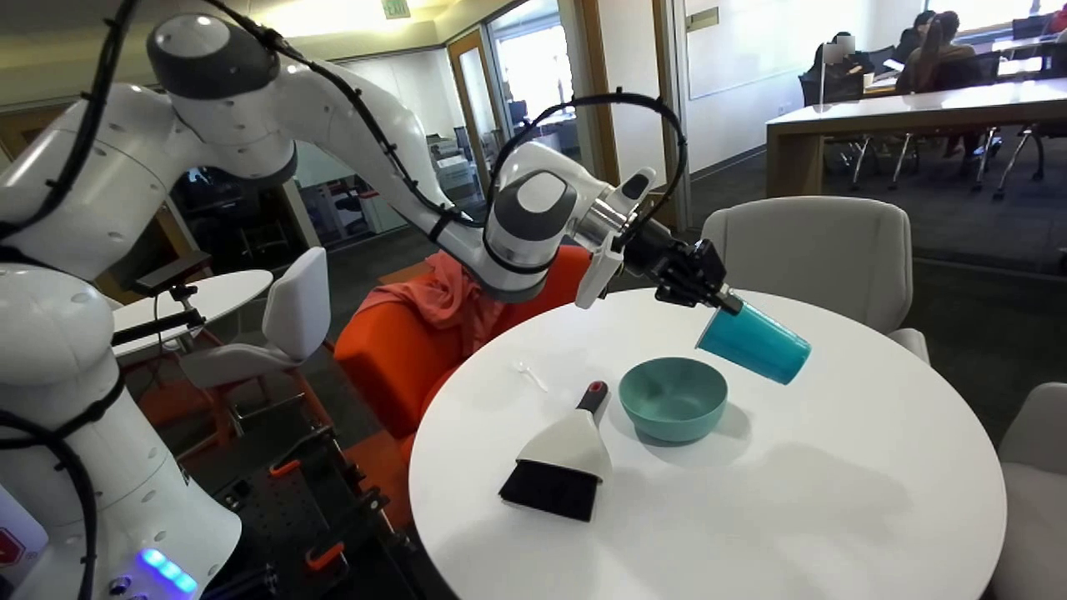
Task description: Pour the contents of the cup into the bowl then use the spoon to mix them
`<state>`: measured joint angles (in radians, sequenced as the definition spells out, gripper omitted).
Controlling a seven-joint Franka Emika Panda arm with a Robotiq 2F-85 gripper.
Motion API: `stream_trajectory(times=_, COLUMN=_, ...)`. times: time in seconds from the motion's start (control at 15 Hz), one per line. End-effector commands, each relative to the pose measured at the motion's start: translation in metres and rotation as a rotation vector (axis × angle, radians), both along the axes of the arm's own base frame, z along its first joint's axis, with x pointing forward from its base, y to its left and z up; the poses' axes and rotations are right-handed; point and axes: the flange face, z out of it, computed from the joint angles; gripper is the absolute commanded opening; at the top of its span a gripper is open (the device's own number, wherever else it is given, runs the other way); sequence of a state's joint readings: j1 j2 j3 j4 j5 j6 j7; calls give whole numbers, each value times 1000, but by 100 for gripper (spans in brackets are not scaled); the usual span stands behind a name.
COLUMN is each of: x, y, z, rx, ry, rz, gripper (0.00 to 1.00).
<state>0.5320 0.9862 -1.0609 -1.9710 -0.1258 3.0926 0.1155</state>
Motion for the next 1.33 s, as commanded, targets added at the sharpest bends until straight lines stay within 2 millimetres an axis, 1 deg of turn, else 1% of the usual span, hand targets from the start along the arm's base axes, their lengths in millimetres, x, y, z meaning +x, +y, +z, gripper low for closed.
stream_trajectory(times=0.0, x=8, y=16, z=-27, rx=-139, ry=38, rz=4, gripper=1)
stream_trajectory(times=0.13, x=8, y=24, z=-44, rx=-193, ry=73, rz=12, gripper=1)
stream_trajectory(times=0.33, x=7, y=37, z=-63, rx=-277, ry=110, rz=34, gripper=1)
stream_trajectory(times=0.53, x=7, y=50, z=-76, rx=-367, ry=147, rz=63, gripper=1)
stream_trajectory(times=0.73, x=8, y=63, z=-84, rx=-460, ry=176, rz=76, gripper=1)
stream_trajectory(times=0.8, x=4, y=70, z=-58, rx=-479, ry=191, rz=68, gripper=1)
stream_trajectory(times=1.07, x=14, y=92, z=-56, rx=-644, ry=208, rz=62, gripper=1)
stream_trajectory(times=1.27, x=15, y=100, z=-69, rx=-736, ry=235, rz=57, gripper=1)
